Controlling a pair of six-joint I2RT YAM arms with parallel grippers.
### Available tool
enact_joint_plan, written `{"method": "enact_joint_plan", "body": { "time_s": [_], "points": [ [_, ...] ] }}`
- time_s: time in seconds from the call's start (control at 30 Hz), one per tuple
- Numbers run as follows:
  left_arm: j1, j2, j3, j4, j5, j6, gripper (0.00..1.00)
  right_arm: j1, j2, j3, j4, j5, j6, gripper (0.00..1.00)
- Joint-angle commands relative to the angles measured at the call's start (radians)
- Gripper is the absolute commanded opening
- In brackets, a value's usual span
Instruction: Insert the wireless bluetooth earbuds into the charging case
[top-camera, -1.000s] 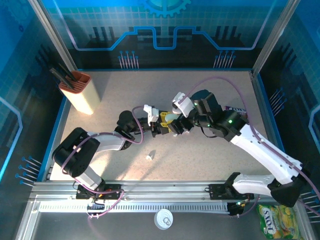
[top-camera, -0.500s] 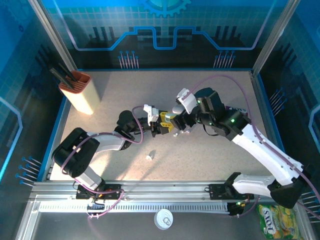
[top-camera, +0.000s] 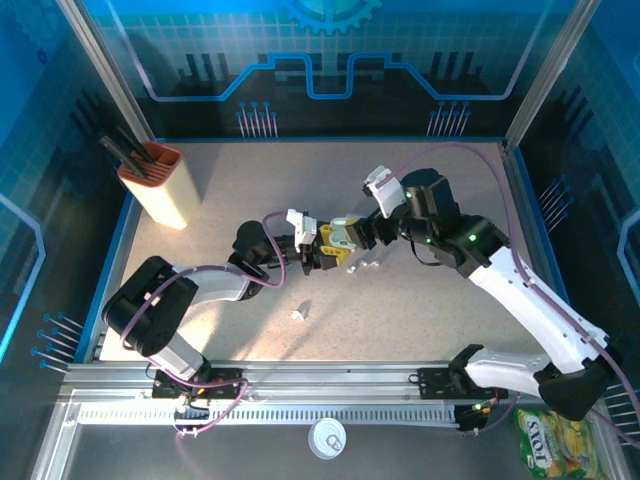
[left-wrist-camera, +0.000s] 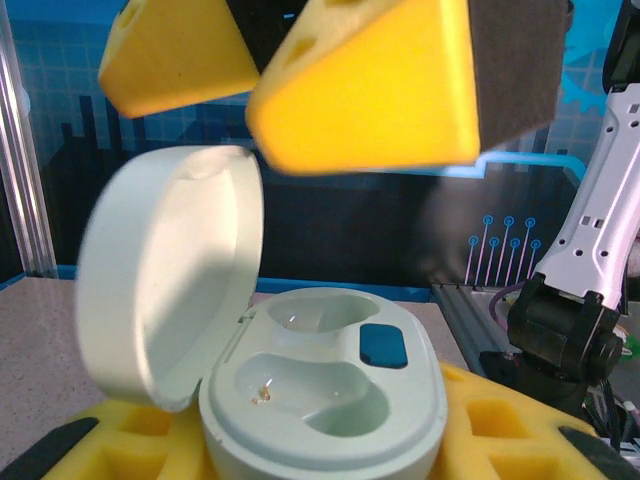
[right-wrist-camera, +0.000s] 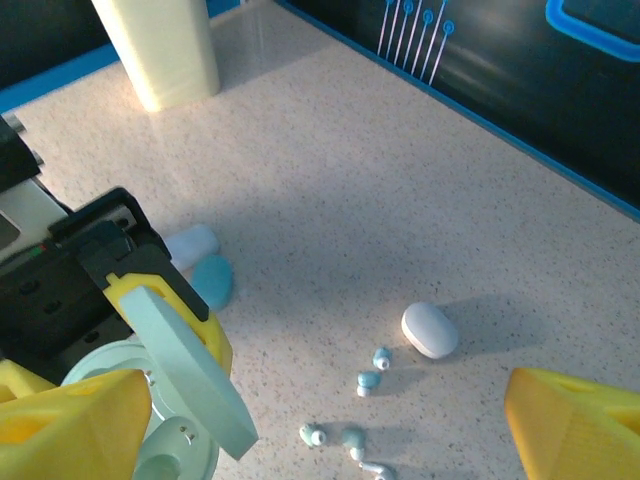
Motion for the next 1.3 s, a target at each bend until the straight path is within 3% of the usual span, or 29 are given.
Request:
{"method": "enact_joint_plan", "body": {
  "time_s": [0.0, 0.13, 0.33, 0.63, 0.8, 1.03, 1.27],
  "points": [
    [0.005, -0.019, -0.017, 0.051, 0.014, -0.013, 0.37, -0.045, -0.076, -0.026, 0.052, -0.1, 0.057, 0.92],
    [0.036, -0.01, -0.034, 0.088, 0.003, -0.032, 0.37, -0.1, -0.143, -0.089, 0.089, -0.193, 0.153, 0.9],
    [0.096, -0.04, -0.071, 0.104, -0.005, -0.038, 0.37, -0.221, -0.159, -0.237, 0.092, -0.202, 0.447, 0.84],
    [0.166, -0.097, -0.116, 0.112, -0.013, -0.057, 0.38, -0.225, 0.011, -0.428, 0.211, -0.251, 0.653, 0.75],
    [0.17, -0.117, -0.138, 0.112, -0.025, -0.062, 0.38, -0.188, 0.153, -0.449, 0.303, -0.243, 0.695, 0.65],
    [0.179, -0.147, -0.16, 0.103, -0.029, -0.055, 0.38, -0.126, 0.359, -0.351, 0.31, -0.179, 0.66, 0.61],
    [0.186, -0.173, -0.174, 0.075, -0.021, -0.049, 0.38, -0.185, 0.507, -0.267, 0.301, -0.268, 0.577, 0.62]
  ]
}}
